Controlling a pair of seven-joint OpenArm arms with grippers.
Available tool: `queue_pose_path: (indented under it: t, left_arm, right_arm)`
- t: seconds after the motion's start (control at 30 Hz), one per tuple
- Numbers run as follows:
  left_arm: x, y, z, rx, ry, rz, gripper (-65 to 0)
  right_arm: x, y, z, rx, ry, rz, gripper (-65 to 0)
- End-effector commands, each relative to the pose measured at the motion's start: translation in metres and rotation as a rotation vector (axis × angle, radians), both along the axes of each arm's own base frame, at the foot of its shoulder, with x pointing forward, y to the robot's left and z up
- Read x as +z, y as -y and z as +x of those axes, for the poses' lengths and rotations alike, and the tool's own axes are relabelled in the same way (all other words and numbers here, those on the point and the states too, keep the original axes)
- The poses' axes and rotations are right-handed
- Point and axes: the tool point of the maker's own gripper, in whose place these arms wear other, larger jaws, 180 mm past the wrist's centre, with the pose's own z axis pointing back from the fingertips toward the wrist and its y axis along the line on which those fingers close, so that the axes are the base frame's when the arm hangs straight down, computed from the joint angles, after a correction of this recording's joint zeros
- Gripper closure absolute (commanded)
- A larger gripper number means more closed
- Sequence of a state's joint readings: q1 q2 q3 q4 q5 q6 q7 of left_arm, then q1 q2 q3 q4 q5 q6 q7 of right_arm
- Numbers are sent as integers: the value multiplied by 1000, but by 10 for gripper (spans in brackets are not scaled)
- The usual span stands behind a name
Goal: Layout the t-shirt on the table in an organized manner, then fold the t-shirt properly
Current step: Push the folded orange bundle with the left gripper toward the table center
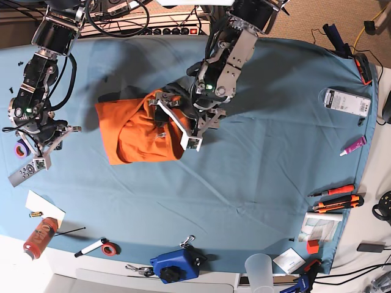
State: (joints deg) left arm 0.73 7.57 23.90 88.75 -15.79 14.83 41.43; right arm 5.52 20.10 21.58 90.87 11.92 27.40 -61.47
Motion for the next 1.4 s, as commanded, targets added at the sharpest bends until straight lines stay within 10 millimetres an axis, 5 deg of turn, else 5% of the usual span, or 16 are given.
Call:
queue_pose_path:
  t: [0.0,0.2,0.57,0.73,1.1,1.37]
  left_arm:
    - [4,15,-8,-24,-44,-48,-430]
    - [5,14,-6,30,-64,-82,-8]
    - [12,-6,-15,-91,-59,132,0]
    - [19,-39,-8,-109,20,231,0]
    - [-14,-127,-13,-400,129,493,0]
    - [23,-148,36,-530,279,599,0]
  right_arm:
    - [18,6,10,2,53,-22,0]
    - [19,6,10,2,54,-22,0]
    - [24,5,16,13,99,-23,0]
    - [25,5,16,13,99,-23,0]
    - [24,4,16,13,99,-22,0]
    - [22,2,15,13,97,-14,0]
